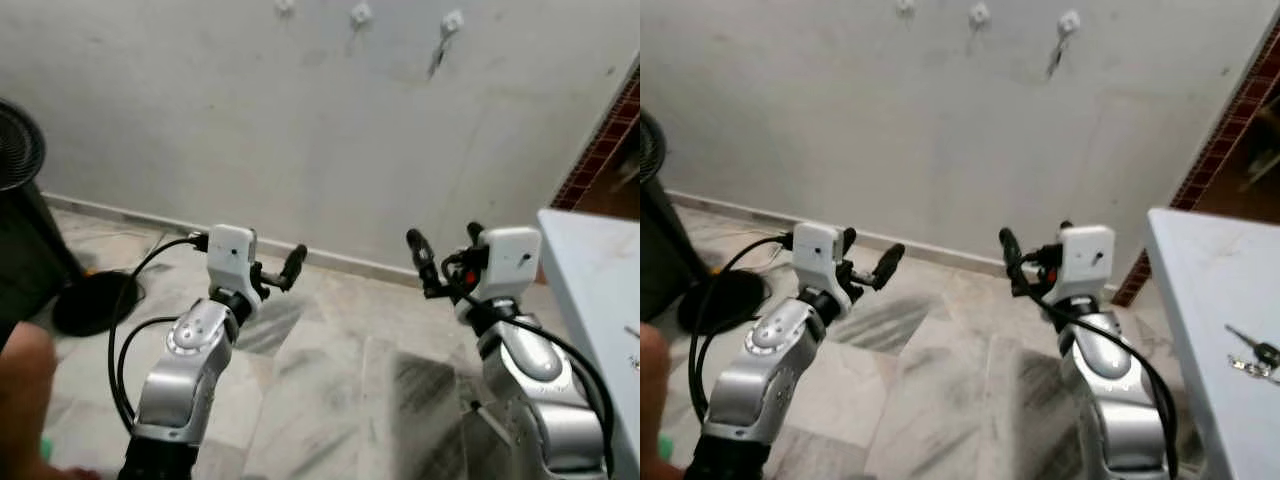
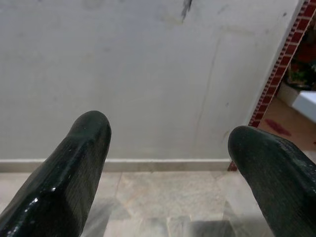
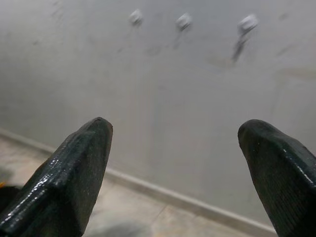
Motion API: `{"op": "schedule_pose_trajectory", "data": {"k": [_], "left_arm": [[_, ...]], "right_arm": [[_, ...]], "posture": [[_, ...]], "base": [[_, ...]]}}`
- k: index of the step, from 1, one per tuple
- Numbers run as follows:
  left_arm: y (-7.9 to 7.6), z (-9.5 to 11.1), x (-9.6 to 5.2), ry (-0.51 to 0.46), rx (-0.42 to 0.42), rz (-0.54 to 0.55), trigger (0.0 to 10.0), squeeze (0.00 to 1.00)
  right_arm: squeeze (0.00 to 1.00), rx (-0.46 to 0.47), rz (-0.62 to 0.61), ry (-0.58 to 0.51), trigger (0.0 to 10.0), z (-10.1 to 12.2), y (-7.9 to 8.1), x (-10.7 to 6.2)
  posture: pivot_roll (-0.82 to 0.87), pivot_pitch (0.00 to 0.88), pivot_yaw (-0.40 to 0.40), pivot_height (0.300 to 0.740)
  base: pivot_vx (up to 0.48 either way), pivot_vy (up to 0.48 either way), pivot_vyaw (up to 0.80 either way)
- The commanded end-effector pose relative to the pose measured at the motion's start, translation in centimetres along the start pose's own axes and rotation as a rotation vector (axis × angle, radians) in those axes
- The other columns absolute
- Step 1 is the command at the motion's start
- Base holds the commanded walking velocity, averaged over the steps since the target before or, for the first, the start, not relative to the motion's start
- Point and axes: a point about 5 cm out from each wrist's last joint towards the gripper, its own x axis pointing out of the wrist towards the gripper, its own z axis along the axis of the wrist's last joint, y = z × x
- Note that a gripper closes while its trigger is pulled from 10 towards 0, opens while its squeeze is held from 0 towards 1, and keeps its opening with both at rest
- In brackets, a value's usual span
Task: Hang keys on a hook
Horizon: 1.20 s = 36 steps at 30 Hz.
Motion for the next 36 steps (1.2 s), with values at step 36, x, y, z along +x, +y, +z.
{"op": "schedule_pose_trajectory", "data": {"k": [36], "left_arm": [[1.2, -0.6, 1.7, 0.041, -0.044, 0.054, 10.0, 0.0]], "right_arm": [[0.0, -0.166, -0.226, 0.195, 10.0, -2.9, -2.6, -0.7]], "posture": [[0.05, 0.0, -0.025, 0.74]], "base": [[0.0, 0.0, -0.63]]}}
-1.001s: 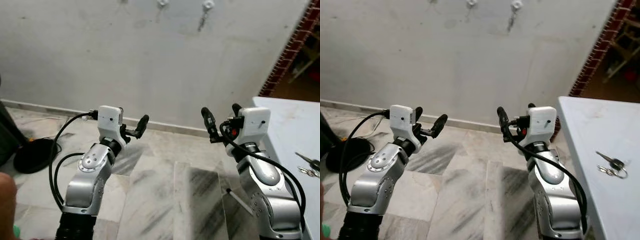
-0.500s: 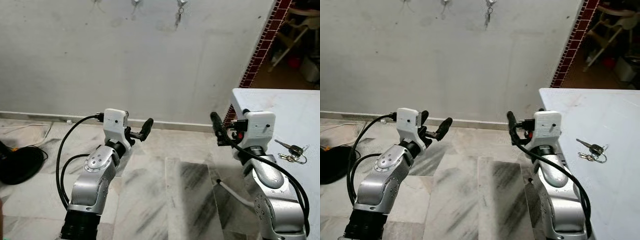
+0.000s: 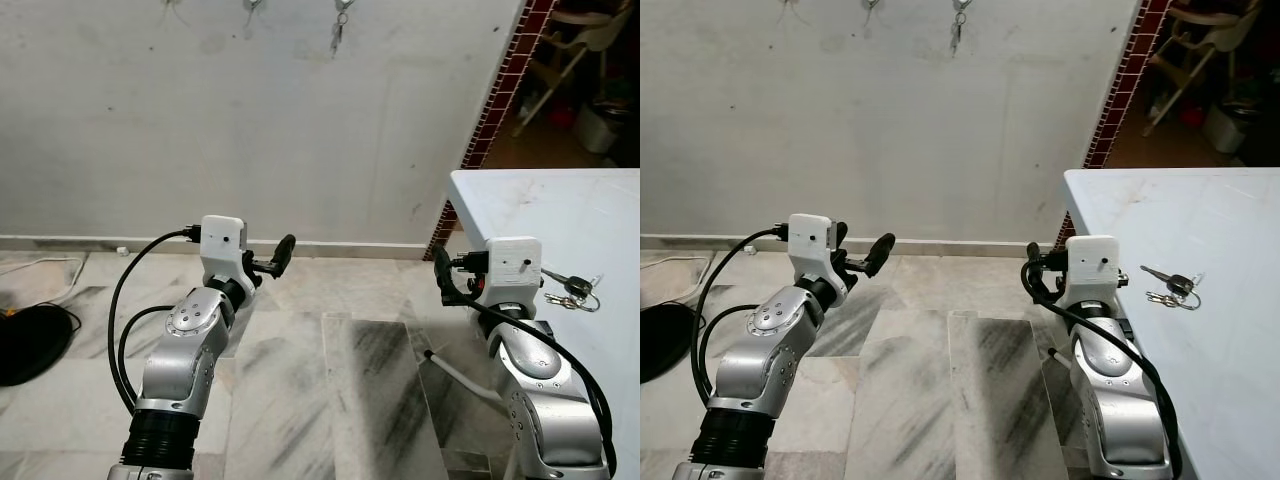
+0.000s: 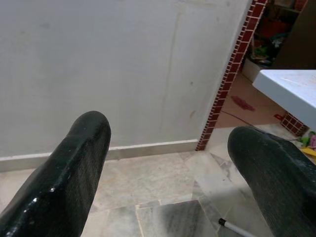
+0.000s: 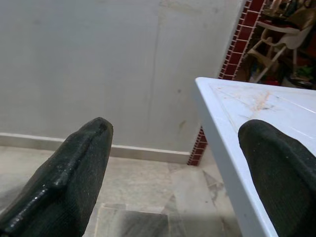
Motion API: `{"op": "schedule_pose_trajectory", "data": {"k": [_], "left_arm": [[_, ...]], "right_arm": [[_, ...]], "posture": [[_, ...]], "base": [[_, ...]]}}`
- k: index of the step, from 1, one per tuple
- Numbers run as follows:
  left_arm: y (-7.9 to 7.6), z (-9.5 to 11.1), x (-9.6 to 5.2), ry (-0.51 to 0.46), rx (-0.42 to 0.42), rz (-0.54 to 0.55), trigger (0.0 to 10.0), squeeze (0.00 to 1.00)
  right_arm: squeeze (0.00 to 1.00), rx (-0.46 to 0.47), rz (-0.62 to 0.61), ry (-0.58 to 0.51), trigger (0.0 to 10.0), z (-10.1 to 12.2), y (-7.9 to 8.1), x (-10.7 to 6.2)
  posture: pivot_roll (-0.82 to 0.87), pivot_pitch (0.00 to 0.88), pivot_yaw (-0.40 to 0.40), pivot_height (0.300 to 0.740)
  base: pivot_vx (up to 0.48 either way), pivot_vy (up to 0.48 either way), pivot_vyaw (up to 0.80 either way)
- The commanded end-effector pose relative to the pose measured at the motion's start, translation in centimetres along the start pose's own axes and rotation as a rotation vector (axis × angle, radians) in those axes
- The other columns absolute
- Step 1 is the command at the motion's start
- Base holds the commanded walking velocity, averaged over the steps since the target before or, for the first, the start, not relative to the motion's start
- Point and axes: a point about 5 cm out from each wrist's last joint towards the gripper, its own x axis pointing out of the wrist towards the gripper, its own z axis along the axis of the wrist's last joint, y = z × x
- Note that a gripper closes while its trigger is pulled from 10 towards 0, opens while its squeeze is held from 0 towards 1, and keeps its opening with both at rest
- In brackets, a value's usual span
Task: Hang keys on a hook
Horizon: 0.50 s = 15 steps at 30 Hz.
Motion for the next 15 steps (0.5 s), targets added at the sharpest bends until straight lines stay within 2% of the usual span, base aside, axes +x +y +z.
{"op": "schedule_pose_trajectory", "data": {"k": [1, 5, 11, 12, 15], "left_arm": [[0.0, 0.5, 0.3, -0.006, -0.002, -0.006, 10.0, 0.0], [0.1, 0.5, 0.5, 0.005, -0.002, -0.001, 10.0, 0.0], [0.0, 0.2, 0.4, 0.027, -0.01, -0.008, 10.0, 0.0], [-0.3, 0.1, 0.1, 0.032, -0.012, -0.028, 10.0, 0.0], [-0.4, -0.1, -0.1, 0.038, -0.009, -0.036, 10.0, 0.0]], "right_arm": [[0.0, -0.014, -0.006, 0.003, 10.0, 0.2, 0.1, 0.1], [0.0, -0.015, -0.012, -0.001, 10.0, 0.3, 0.3, 0.1], [0.0, -0.001, -0.02, -0.015, 10.0, 0.4, 0.3, 0.0], [0.0, 0.004, -0.068, -0.004, 10.0, 0.3, -0.5, -0.2], [0.0, 0.009, -0.105, 0.01, 10.0, 0.0, -1.2, -0.4]], "posture": [[0.05, 0.0, -0.025, 0.74], [0.05, 0.0, -0.021, 0.74], [0.05, 0.0, -0.016, 0.74], [0.05, 0.0, -0.01, 0.74], [0.04, 0.0, -0.004, 0.74]], "base": [[0.0, 0.0, -0.77], [0.0, 0.0, -0.77], [0.0, 0.0, 0.0], [0.0, 0.0, -0.8], [0.0, 0.0, -0.8]]}}
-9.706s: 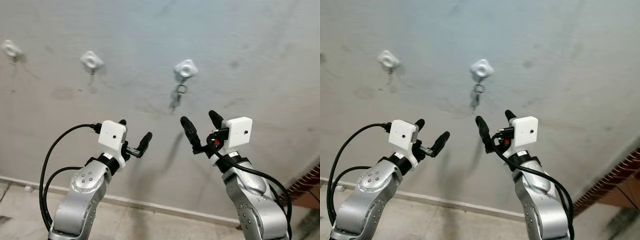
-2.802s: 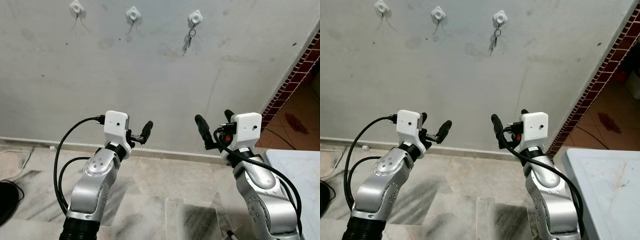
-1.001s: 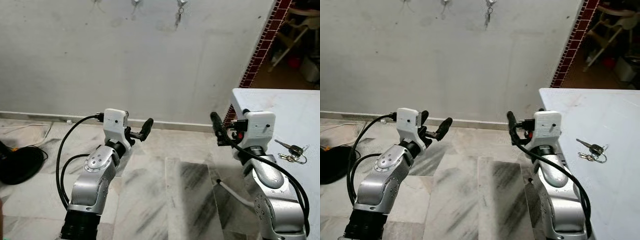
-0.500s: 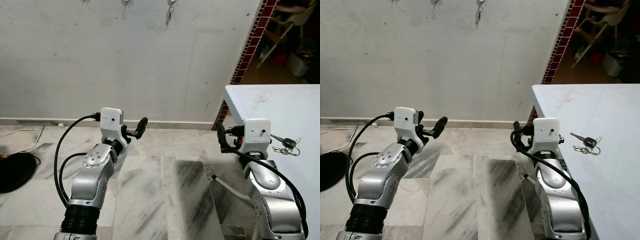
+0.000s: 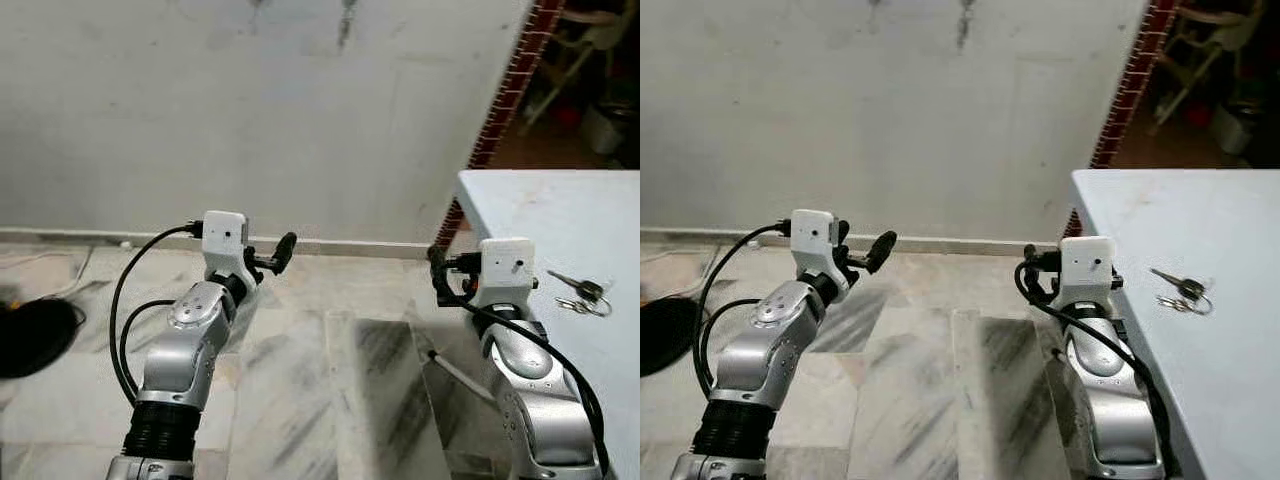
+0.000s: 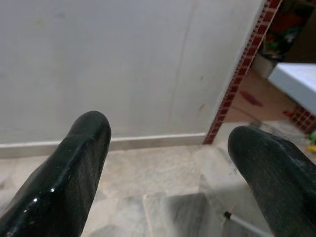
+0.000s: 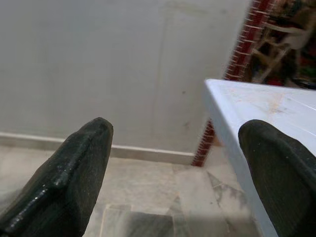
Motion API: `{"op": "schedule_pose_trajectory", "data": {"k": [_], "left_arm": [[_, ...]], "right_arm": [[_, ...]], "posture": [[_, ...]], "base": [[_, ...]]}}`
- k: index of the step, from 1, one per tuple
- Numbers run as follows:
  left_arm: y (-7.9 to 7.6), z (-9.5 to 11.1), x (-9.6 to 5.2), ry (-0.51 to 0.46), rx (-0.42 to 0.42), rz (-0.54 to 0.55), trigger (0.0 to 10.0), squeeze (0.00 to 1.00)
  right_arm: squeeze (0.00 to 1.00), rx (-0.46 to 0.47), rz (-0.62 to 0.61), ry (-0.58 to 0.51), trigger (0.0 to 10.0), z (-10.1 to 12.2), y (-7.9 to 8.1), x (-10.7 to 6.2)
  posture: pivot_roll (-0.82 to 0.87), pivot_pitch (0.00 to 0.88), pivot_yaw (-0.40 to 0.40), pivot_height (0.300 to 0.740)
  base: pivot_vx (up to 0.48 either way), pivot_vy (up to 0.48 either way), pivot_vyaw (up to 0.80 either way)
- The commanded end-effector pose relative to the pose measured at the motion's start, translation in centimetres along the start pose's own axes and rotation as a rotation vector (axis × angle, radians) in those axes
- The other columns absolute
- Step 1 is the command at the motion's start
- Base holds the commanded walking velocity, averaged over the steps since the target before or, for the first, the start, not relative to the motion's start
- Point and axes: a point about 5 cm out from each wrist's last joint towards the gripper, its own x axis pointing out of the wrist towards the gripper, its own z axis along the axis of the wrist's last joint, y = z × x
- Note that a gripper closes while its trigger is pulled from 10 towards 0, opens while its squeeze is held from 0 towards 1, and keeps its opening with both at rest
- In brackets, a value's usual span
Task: Hang keys on a hook
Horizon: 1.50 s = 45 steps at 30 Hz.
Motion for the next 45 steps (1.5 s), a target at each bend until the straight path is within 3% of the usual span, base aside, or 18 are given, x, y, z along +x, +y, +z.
{"op": "schedule_pose_trajectory", "data": {"k": [1, 11, 39, 45], "left_arm": [[-0.6, 0.2, 0.0, -0.004, 0.005, -0.033, 10.0, 0.0], [-0.5, 0.8, 0.7, -0.018, -0.004, -0.022, 10.0, 0.0], [0.7, 1.3, 0.6, -0.017, 0.015, 0.015, 10.0, 0.0], [0.6, 1.3, 0.6, -0.015, -0.002, 0.013, 10.0, 0.0]], "right_arm": [[0.0, 0.0, -0.069, 0.007, 10.0, 0.0, -1.5, -0.3], [0.0, 0.002, -0.079, -0.005, 10.0, 0.3, -1.6, -0.3], [0.0, -0.003, -0.074, 0.001, 10.0, 0.1, -1.2, 0.3], [0.0, 0.002, -0.066, -0.005, 10.0, 0.1, -1.0, 0.2]], "posture": [[0.04, 0.0, -0.004, 0.74], [0.03, 0.0, -0.005, 0.74], [0.06, 0.0, -0.016, 0.74], [0.06, 0.0, -0.014, 0.74]], "base": [[0.0, 0.0, -0.8], [0.0, 0.0, -0.8], [0.0, 0.0, -0.8], [0.0, 0.0, -0.22]]}}
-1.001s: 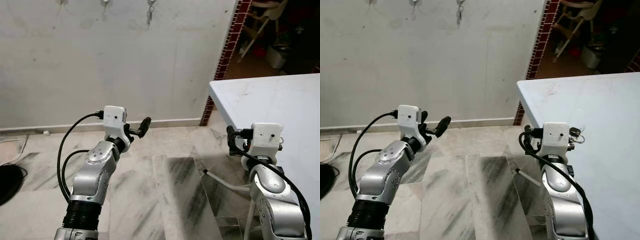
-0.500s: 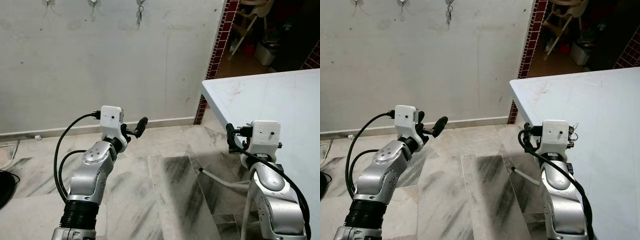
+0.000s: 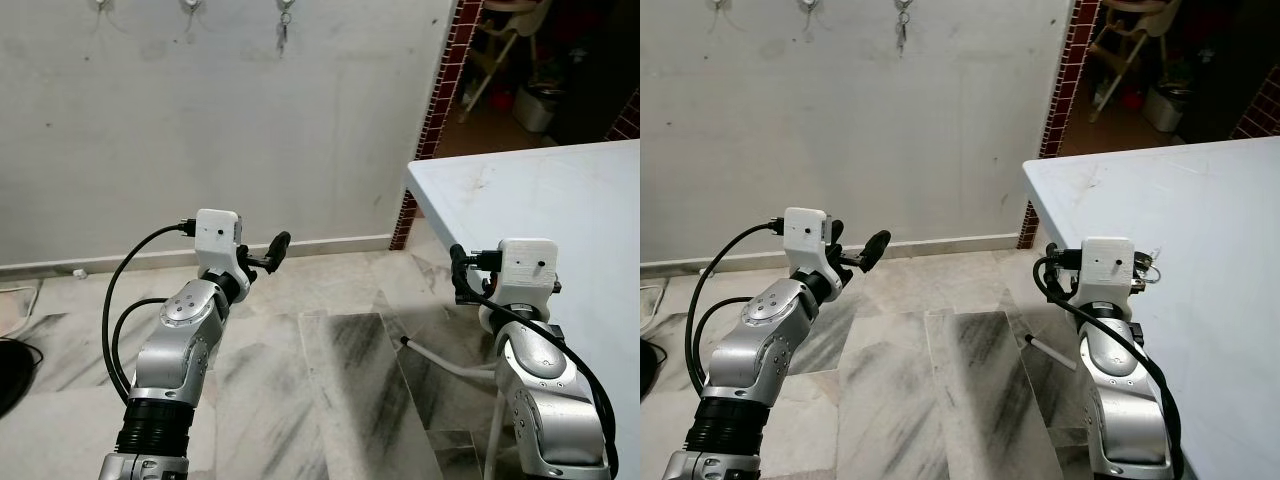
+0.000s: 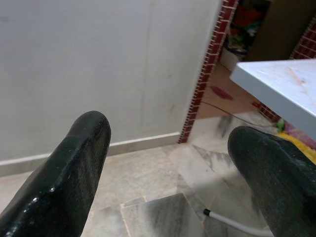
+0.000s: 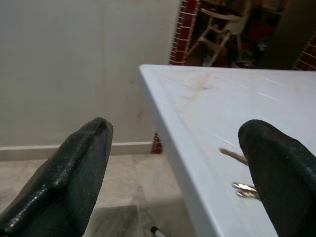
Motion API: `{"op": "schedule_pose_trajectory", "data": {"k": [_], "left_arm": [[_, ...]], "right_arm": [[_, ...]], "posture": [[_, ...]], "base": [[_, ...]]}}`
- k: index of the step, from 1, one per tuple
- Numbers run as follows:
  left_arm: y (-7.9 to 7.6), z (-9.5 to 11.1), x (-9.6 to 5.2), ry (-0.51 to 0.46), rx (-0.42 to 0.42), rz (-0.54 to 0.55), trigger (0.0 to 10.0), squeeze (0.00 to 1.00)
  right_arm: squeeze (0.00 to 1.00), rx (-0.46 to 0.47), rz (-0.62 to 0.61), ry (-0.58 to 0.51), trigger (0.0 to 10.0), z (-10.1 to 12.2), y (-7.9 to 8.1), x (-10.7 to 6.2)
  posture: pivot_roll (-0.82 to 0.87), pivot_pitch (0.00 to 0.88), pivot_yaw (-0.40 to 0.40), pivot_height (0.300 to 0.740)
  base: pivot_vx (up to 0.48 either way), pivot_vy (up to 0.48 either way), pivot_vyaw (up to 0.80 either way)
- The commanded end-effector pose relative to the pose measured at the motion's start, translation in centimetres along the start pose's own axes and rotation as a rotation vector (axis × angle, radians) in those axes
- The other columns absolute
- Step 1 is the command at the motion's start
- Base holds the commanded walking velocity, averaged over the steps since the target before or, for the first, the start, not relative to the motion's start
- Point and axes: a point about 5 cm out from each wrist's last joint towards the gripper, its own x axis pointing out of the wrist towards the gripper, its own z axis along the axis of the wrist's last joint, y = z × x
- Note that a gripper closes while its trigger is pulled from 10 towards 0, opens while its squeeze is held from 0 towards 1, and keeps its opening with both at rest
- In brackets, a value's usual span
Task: Hang keys on a hook
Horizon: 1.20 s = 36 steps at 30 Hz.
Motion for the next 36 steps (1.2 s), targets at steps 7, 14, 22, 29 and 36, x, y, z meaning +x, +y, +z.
{"op": "schedule_pose_trajectory", "data": {"k": [7, 14, 22, 29, 36], "left_arm": [[0.37, 0.11, 0.2, 0.013, -0.049, 0.033, 10.0, 0.0], [0.39, 0.17, 0.2, 0.017, -0.042, 0.034, 10.0, 0.0], [0.45, 0.14, 0.22, 0.019, -0.018, 0.04, 10.0, 0.0], [0.38, 0.8, 0.37, -0.011, -0.035, 0.017, 10.0, 0.0], [0.43, 0.81, 0.39, -0.011, -0.031, 0.017, 10.0, 0.0]], "right_arm": [[0.0, 0.023, 0.0, 0.016, 10.0, -0.13, 0.24, 0.08], [0.0, 0.016, 0.0, 0.007, 10.0, 0.03, 0.14, 0.12], [0.0, 0.017, -0.002, 0.005, 10.0, 0.05, 0.14, 0.01], [0.0, 0.015, -0.008, 0.0, 10.0, 0.15, -0.03, 0.08], [0.0, 0.018, -0.01, -0.005, 10.0, 0.21, 0.0, 0.11]], "posture": [[0.06, 0.0, -0.015, 0.74], [0.06, 0.0, -0.017, 0.74], [0.06, 0.0, -0.012, 0.74], [0.06, 0.0, -0.011, 0.74], [0.06, 0.0, -0.011, 0.74]], "base": [[0.0, 0.0, -0.57], [0.0, 0.385, -0.8], [0.0, 0.0, -0.8], [0.0, 0.0, -0.8], [0.0, 0.0, -0.74]]}}
